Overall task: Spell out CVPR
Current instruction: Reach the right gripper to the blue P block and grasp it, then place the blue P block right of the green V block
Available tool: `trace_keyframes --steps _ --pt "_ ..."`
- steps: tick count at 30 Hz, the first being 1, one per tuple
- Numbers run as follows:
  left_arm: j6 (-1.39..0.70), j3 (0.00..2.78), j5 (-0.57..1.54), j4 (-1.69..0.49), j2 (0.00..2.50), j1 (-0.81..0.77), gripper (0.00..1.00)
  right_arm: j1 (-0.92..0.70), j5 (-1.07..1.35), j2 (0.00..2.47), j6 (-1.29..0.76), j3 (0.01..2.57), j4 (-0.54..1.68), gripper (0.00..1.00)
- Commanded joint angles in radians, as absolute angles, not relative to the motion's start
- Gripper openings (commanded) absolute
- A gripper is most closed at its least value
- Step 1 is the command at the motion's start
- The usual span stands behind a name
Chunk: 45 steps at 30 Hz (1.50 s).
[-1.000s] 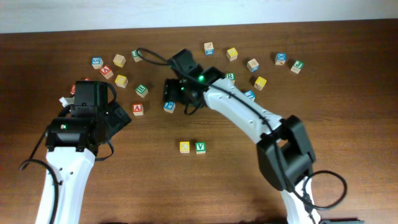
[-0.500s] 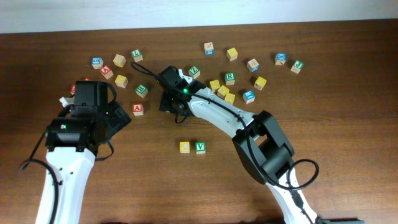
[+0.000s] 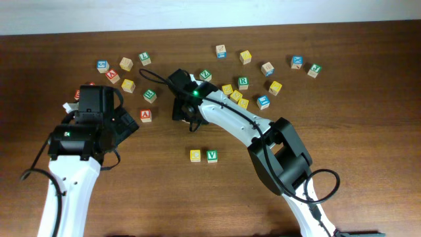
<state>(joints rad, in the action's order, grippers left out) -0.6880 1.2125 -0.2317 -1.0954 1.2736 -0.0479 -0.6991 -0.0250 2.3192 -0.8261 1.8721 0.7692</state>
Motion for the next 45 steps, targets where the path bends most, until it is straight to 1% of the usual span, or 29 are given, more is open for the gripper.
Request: trace_keyframes --steps 1,3,4,6,7,8,10,12,13,17,19,22,24,26,29,31,36,39,45 --pt "-0.676 1.214 -0.228 -1.094 1.273 -0.043 0.99 -0.696 -0.019 2.316 -0.817 1.888 0.757 0.67" --pt "-0.676 1.214 -0.228 -1.093 1.273 -0.043 0.99 -0.7 -0.02 2.331 -0.821 1.888 0.755 0.65" --pt "-0.676 1.214 -0.228 -1.094 1.273 -0.043 0.99 -0.7 -0.02 2.341 -0.821 1.888 0.755 0.63" --pt "-0.676 1.214 -0.228 -1.094 1.273 -0.043 0.99 -0.701 -0.019 2.36 -0.839 1.887 0.76 0.52" --pt "-0.676 1.214 -0.228 -1.093 1.273 -0.043 0.99 -0.701 -0.019 2.363 -0.847 1.887 0.76 0.49" --pt "-0.676 1.214 -0.228 -1.093 1.273 -0.043 0.99 -0.701 -0.02 2.363 -0.846 1.887 0.756 0.49" --pt "-0.676 1.214 -0.228 -1.093 1.273 -0.043 0.99 -0.7 -0.025 2.363 -0.846 1.887 0.756 0.42" --pt "-0.676 1.214 -0.228 -1.094 1.273 -0.043 0.99 -0.7 -0.054 2.363 -0.842 1.887 0.765 0.38" --pt "-0.676 1.214 -0.228 -1.093 1.273 -0.043 0.99 -0.7 -0.061 2.363 -0.84 1.887 0.768 0.34" --pt "-0.676 1.214 -0.228 -1.094 1.273 -0.043 0.99 -0.699 -0.066 2.361 -0.73 1.891 0.768 0.32" --pt "-0.676 1.214 -0.228 -1.094 1.273 -0.043 0.99 -0.698 -0.079 2.354 -0.729 1.891 0.781 0.28" --pt "-0.676 1.214 -0.228 -1.094 1.273 -0.043 0.99 -0.698 -0.149 2.298 -0.728 1.891 0.822 0.28" --pt "-0.676 1.214 -0.228 -1.094 1.273 -0.043 0.99 -0.698 -0.161 2.245 -0.682 1.891 0.847 0.28" --pt "-0.676 1.214 -0.228 -1.093 1.273 -0.043 0.99 -0.689 -0.186 2.165 -0.68 1.891 0.912 0.29" --pt "-0.676 1.214 -0.228 -1.094 1.273 -0.043 0.99 -0.641 -0.192 2.032 -0.627 1.891 1.039 0.28" --pt "-0.676 1.214 -0.228 -1.094 1.273 -0.043 0.99 -0.59 -0.192 1.918 -0.579 1.891 1.18 0.28" --pt "-0.676 1.214 -0.228 -1.094 1.273 -0.043 0.99 -0.543 -0.189 1.809 -0.554 1.89 1.431 0.28" --pt "-0.676 1.214 -0.228 -1.093 1.273 -0.043 0.99 -0.54 -0.173 1.809 -0.553 1.857 1.474 0.27" --pt "-0.676 1.214 -0.228 -1.094 1.273 -0.043 0.99 -0.486 -0.146 1.809 -0.553 1.736 1.454 0.27"
